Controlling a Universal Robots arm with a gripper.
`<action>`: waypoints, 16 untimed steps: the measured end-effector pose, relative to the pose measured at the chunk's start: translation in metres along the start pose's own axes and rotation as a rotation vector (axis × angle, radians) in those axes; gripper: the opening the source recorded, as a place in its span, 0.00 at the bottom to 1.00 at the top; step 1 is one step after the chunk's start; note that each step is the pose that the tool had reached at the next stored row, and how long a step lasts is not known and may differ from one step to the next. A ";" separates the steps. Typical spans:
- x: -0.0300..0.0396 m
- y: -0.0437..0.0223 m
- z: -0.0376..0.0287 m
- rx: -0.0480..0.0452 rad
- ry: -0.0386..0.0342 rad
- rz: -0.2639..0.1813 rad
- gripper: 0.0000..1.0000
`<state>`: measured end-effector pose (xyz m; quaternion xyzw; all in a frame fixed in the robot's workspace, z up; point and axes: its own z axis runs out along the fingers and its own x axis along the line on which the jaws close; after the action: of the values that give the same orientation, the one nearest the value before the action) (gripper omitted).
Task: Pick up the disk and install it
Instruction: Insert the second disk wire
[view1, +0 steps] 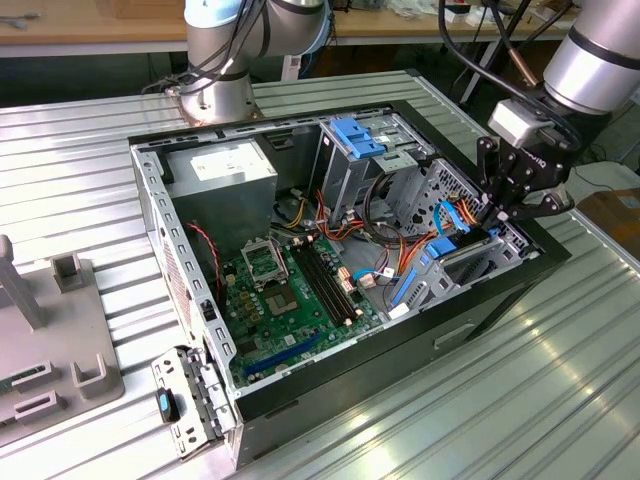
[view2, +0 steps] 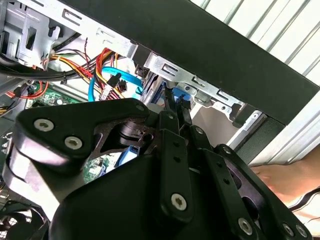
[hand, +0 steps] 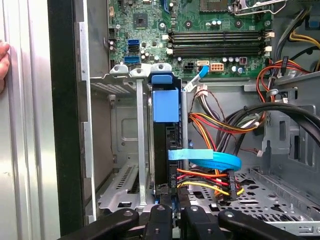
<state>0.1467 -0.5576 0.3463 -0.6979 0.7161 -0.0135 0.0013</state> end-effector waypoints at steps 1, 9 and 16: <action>0.0000 0.0000 0.0003 -0.0007 0.0000 0.000 0.16; -0.0009 0.0000 -0.0012 -0.0010 0.0000 0.004 0.16; -0.0009 -0.0015 0.0015 -0.0012 0.0006 0.013 0.16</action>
<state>0.1483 -0.5567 0.3448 -0.6931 0.7207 -0.0132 0.0008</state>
